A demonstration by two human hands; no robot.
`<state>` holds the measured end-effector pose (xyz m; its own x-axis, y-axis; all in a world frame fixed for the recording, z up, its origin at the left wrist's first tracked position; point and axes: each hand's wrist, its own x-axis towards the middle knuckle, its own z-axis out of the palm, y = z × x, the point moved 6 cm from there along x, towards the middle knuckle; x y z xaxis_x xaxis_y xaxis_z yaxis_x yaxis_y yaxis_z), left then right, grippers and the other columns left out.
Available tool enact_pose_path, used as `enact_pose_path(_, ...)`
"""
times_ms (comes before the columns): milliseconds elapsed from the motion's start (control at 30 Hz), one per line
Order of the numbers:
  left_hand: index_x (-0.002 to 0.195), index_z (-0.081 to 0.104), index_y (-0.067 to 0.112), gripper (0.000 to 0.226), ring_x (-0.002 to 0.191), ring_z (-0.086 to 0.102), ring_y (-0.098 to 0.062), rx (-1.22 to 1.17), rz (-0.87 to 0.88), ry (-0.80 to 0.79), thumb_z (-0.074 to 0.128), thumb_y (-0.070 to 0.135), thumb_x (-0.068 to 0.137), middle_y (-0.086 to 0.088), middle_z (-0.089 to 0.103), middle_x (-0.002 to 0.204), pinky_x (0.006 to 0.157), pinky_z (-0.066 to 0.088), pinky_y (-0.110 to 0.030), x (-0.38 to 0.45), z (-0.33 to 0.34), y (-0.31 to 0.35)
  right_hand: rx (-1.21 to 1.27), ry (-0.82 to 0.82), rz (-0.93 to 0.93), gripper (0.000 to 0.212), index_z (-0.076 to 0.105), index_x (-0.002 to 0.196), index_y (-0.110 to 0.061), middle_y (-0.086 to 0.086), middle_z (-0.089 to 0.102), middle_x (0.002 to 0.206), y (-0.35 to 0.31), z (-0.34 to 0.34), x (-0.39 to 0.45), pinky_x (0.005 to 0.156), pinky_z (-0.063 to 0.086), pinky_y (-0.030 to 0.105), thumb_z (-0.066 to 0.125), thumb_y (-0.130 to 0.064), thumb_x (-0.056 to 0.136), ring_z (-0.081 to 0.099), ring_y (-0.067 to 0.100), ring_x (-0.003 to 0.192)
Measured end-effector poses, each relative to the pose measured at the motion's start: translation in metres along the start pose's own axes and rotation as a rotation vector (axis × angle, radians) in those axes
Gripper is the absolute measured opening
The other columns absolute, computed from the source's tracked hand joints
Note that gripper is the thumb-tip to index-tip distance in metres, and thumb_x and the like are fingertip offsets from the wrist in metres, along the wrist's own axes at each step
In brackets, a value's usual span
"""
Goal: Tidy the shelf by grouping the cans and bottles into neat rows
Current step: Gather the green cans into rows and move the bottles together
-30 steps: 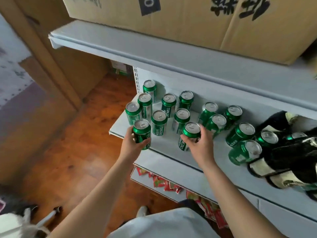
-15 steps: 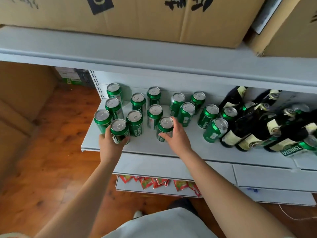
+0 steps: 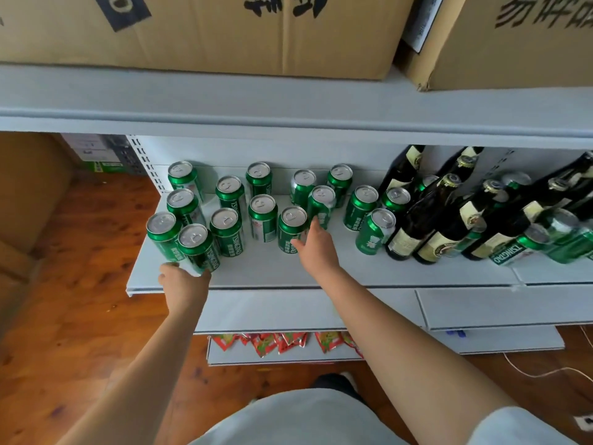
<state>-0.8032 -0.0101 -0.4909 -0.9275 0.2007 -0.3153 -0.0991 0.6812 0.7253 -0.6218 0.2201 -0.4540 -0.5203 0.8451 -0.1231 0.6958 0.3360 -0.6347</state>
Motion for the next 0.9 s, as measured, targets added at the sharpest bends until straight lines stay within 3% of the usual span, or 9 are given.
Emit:
enact_pose_path(100,0.126,0.044,0.003,0.053,0.105,0.052,-0.036,0.071,0.038,-0.006,0.073,0.017,0.084,-0.02,0.046,0.128,0.085,0.047,-0.044,-0.035,0.003,0.01,0.022,0.078,-0.032,0.064,0.032,0.148,-0.004,0.016,0.051,0.137,0.003,-0.022,-0.015,0.101,0.042,0.037,0.058,-0.031,0.096,0.05,0.03,0.126)
enact_pose_path(167,0.118,0.051,0.01,0.035,0.092,0.055,-0.025,0.111,0.252,-0.093,0.068,0.017,0.088,-0.011,0.054,0.117,0.076,0.045,-0.034,-0.07,0.023,0.034,0.106,0.187,-0.068,0.056,0.04,0.144,-0.007,0.011,0.053,0.136,0.007,-0.045,-0.026,0.101,0.045,0.036,0.056,-0.032,0.097,0.053,0.025,0.124)
enact_pose_path(267,0.112,0.057,0.018,0.024,0.089,0.059,-0.015,0.063,0.581,-0.281,0.066,0.017,0.089,0.0,0.057,0.104,0.071,0.047,-0.023,-0.129,0.069,0.079,0.208,0.375,-0.145,0.051,0.048,0.139,-0.008,0.008,0.058,0.13,0.011,-0.093,-0.047,0.098,0.048,0.037,0.056,-0.034,0.096,0.058,0.019,0.116)
enact_pose_path(400,0.118,0.059,0.021,0.026,0.103,0.06,-0.005,-0.055,0.84,-0.542,0.063,0.022,0.093,0.005,0.058,0.11,0.087,0.055,-0.027,-0.207,0.132,0.142,0.266,0.616,-0.206,0.052,0.051,0.137,-0.01,0.004,0.058,0.129,0.032,-0.178,-0.089,0.101,0.045,0.028,0.049,-0.042,0.096,0.055,0.015,0.121)
enact_pose_path(600,0.132,0.05,0.031,0.036,0.116,0.054,-0.001,-0.057,1.105,-0.913,0.054,0.039,0.097,0.013,0.054,0.123,0.095,0.052,-0.033,-0.334,0.227,0.192,0.311,0.908,-0.015,0.044,0.048,0.138,-0.019,-0.005,0.054,0.131,0.134,-0.298,-0.147,0.101,0.044,0.025,0.047,-0.04,0.099,0.05,0.004,0.122)
enact_pose_path(767,0.137,0.045,0.029,0.043,0.119,0.05,0.003,0.007,1.158,-0.936,0.055,0.04,0.097,0.015,0.048,0.124,0.098,0.049,-0.03,-0.404,0.305,0.216,0.414,1.013,0.182,0.04,0.047,0.137,-0.026,-0.012,0.05,0.13,0.255,-0.361,-0.167,0.102,0.045,0.039,0.051,-0.039,0.099,0.048,0.004,0.122)
enact_pose_path(900,0.133,0.048,0.025,0.039,0.111,0.05,0.002,0.04,1.172,-0.877,0.06,0.031,0.096,0.01,0.05,0.12,0.094,0.049,-0.029,-0.454,0.372,0.247,0.459,1.017,0.255,0.042,0.044,0.139,-0.029,-0.009,0.049,0.13,0.353,-0.406,-0.166,0.099,0.047,0.04,0.053,-0.036,0.099,0.047,0.002,0.118)
